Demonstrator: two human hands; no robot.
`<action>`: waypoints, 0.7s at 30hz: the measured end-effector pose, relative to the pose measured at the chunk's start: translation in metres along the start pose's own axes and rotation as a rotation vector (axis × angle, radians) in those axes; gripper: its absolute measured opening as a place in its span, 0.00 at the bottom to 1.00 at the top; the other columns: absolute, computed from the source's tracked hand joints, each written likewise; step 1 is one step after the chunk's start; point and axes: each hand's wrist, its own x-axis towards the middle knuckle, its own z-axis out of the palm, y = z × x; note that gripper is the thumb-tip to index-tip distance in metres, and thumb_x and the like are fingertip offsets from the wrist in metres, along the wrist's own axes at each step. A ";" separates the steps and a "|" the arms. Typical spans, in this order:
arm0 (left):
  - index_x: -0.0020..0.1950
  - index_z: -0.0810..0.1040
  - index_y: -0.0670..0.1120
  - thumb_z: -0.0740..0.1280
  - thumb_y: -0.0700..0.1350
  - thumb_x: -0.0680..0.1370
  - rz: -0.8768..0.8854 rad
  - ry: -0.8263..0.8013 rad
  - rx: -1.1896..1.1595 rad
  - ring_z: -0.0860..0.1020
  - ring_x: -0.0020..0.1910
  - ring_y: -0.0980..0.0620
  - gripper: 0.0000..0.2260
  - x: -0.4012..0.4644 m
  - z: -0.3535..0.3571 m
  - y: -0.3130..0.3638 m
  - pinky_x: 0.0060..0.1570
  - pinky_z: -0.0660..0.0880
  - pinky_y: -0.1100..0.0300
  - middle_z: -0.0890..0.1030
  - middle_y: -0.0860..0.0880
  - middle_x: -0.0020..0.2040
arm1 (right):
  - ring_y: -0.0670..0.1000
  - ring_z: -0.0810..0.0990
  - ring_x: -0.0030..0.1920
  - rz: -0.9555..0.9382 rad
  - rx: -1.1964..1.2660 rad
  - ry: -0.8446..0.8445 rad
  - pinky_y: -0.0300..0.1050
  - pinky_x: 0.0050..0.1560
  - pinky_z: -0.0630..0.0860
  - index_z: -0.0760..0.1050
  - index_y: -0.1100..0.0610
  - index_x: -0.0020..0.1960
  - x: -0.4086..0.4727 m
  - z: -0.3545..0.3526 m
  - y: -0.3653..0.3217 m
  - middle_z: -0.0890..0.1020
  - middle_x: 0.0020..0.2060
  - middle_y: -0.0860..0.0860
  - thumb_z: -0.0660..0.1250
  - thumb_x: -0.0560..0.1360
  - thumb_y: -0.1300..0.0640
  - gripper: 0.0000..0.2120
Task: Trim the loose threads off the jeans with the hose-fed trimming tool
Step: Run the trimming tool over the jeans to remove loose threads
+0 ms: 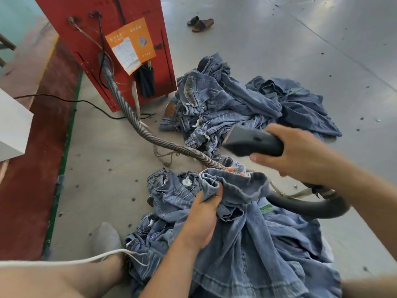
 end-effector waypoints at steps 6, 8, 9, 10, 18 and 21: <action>0.69 0.76 0.37 0.63 0.50 0.79 0.052 0.042 -0.033 0.80 0.66 0.40 0.22 0.002 -0.005 0.009 0.68 0.74 0.46 0.82 0.38 0.65 | 0.42 0.83 0.30 -0.022 0.013 -0.208 0.35 0.33 0.75 0.74 0.35 0.51 -0.010 -0.038 0.017 0.84 0.37 0.38 0.76 0.71 0.40 0.13; 0.69 0.76 0.39 0.63 0.50 0.79 0.046 0.044 -0.047 0.80 0.66 0.40 0.22 0.003 -0.005 0.007 0.69 0.73 0.45 0.81 0.38 0.65 | 0.40 0.82 0.33 -0.043 -0.131 -0.337 0.33 0.35 0.75 0.74 0.36 0.50 -0.014 -0.030 0.021 0.83 0.38 0.36 0.78 0.71 0.44 0.14; 0.68 0.77 0.40 0.64 0.50 0.79 0.045 0.040 -0.049 0.79 0.66 0.40 0.22 0.005 -0.006 0.004 0.70 0.73 0.44 0.82 0.38 0.65 | 0.39 0.81 0.36 -0.058 -0.193 -0.376 0.33 0.37 0.74 0.74 0.37 0.50 -0.015 -0.021 0.021 0.82 0.39 0.36 0.77 0.71 0.45 0.14; 0.68 0.77 0.41 0.65 0.50 0.78 0.042 0.033 -0.045 0.79 0.67 0.40 0.21 0.005 -0.004 0.003 0.70 0.73 0.43 0.82 0.39 0.65 | 0.39 0.80 0.38 -0.075 -0.229 -0.396 0.34 0.37 0.73 0.74 0.38 0.50 -0.016 -0.012 0.020 0.82 0.40 0.35 0.77 0.71 0.44 0.13; 0.65 0.80 0.42 0.73 0.54 0.74 -0.001 0.063 0.071 0.82 0.63 0.43 0.24 0.010 -0.005 -0.006 0.69 0.74 0.43 0.85 0.42 0.61 | 0.39 0.80 0.40 -0.160 0.002 -0.084 0.32 0.37 0.73 0.72 0.38 0.51 -0.013 0.000 -0.007 0.81 0.42 0.34 0.75 0.70 0.39 0.15; 0.65 0.79 0.43 0.75 0.61 0.68 0.016 0.023 0.174 0.82 0.63 0.45 0.31 0.011 -0.006 -0.004 0.69 0.74 0.45 0.85 0.44 0.60 | 0.40 0.82 0.37 -0.137 0.028 -0.118 0.27 0.41 0.73 0.74 0.38 0.52 -0.012 -0.020 -0.007 0.82 0.40 0.36 0.76 0.69 0.41 0.15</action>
